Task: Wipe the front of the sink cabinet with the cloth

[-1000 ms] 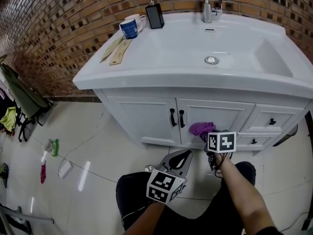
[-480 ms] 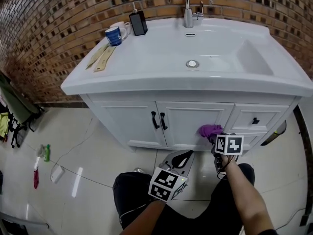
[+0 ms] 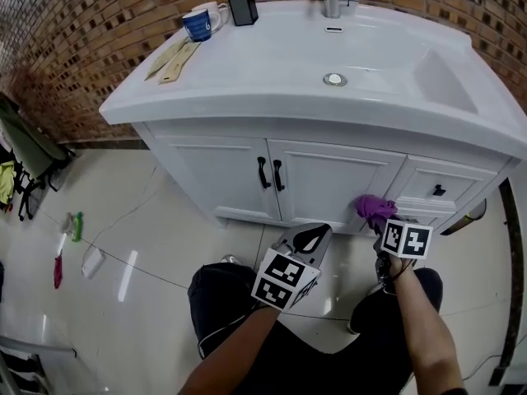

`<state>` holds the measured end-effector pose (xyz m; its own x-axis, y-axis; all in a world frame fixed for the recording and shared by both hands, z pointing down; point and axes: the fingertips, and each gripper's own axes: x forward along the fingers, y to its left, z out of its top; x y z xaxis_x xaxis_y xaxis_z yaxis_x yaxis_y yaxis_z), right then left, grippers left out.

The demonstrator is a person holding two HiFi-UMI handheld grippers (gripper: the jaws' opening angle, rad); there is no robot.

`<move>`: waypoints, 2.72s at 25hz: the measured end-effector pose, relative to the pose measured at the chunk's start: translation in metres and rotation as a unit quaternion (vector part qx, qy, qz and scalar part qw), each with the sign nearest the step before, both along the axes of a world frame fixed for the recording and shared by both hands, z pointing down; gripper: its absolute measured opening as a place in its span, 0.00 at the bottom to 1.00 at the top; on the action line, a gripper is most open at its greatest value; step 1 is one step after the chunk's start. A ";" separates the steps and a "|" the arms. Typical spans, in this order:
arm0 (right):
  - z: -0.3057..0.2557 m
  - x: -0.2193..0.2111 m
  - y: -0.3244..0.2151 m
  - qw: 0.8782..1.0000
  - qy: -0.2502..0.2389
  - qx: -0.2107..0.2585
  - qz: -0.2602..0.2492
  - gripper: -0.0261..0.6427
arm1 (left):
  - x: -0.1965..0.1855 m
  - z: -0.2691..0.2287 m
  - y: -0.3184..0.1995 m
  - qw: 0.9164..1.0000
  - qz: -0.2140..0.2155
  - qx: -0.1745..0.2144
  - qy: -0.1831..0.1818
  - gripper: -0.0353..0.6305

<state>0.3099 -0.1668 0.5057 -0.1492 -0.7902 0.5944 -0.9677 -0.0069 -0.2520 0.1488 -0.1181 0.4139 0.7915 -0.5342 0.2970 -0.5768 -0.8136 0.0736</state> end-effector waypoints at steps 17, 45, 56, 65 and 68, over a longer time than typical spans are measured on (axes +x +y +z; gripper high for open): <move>0.037 -0.190 -0.049 0.985 -0.068 -0.003 -0.161 0.21 | -0.084 0.039 -0.051 0.995 -0.089 -0.031 -0.015 0.06; 0.055 -0.087 -0.044 0.997 -0.038 -0.002 -0.067 0.21 | -0.012 0.075 -0.050 0.998 -0.039 -0.054 -0.016 0.06; 0.055 -0.018 -0.017 1.000 -0.020 -0.006 -0.023 0.21 | 0.035 0.078 -0.034 0.998 -0.006 -0.048 -0.025 0.06; 0.072 -0.076 -0.012 0.994 -0.017 -0.040 -0.098 0.21 | 0.007 0.081 -0.032 0.998 -0.023 -0.045 -0.044 0.06; 0.073 -0.111 -0.017 0.990 -0.021 -0.033 -0.137 0.21 | -0.011 0.084 -0.033 0.997 -0.035 -0.050 -0.043 0.06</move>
<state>0.1986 -0.1836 0.5785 -0.3775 -0.6771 0.6317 -0.9245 0.2359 -0.2995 0.1381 -0.1514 0.4978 0.7229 -0.5513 0.4165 -0.6393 -0.7624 0.1004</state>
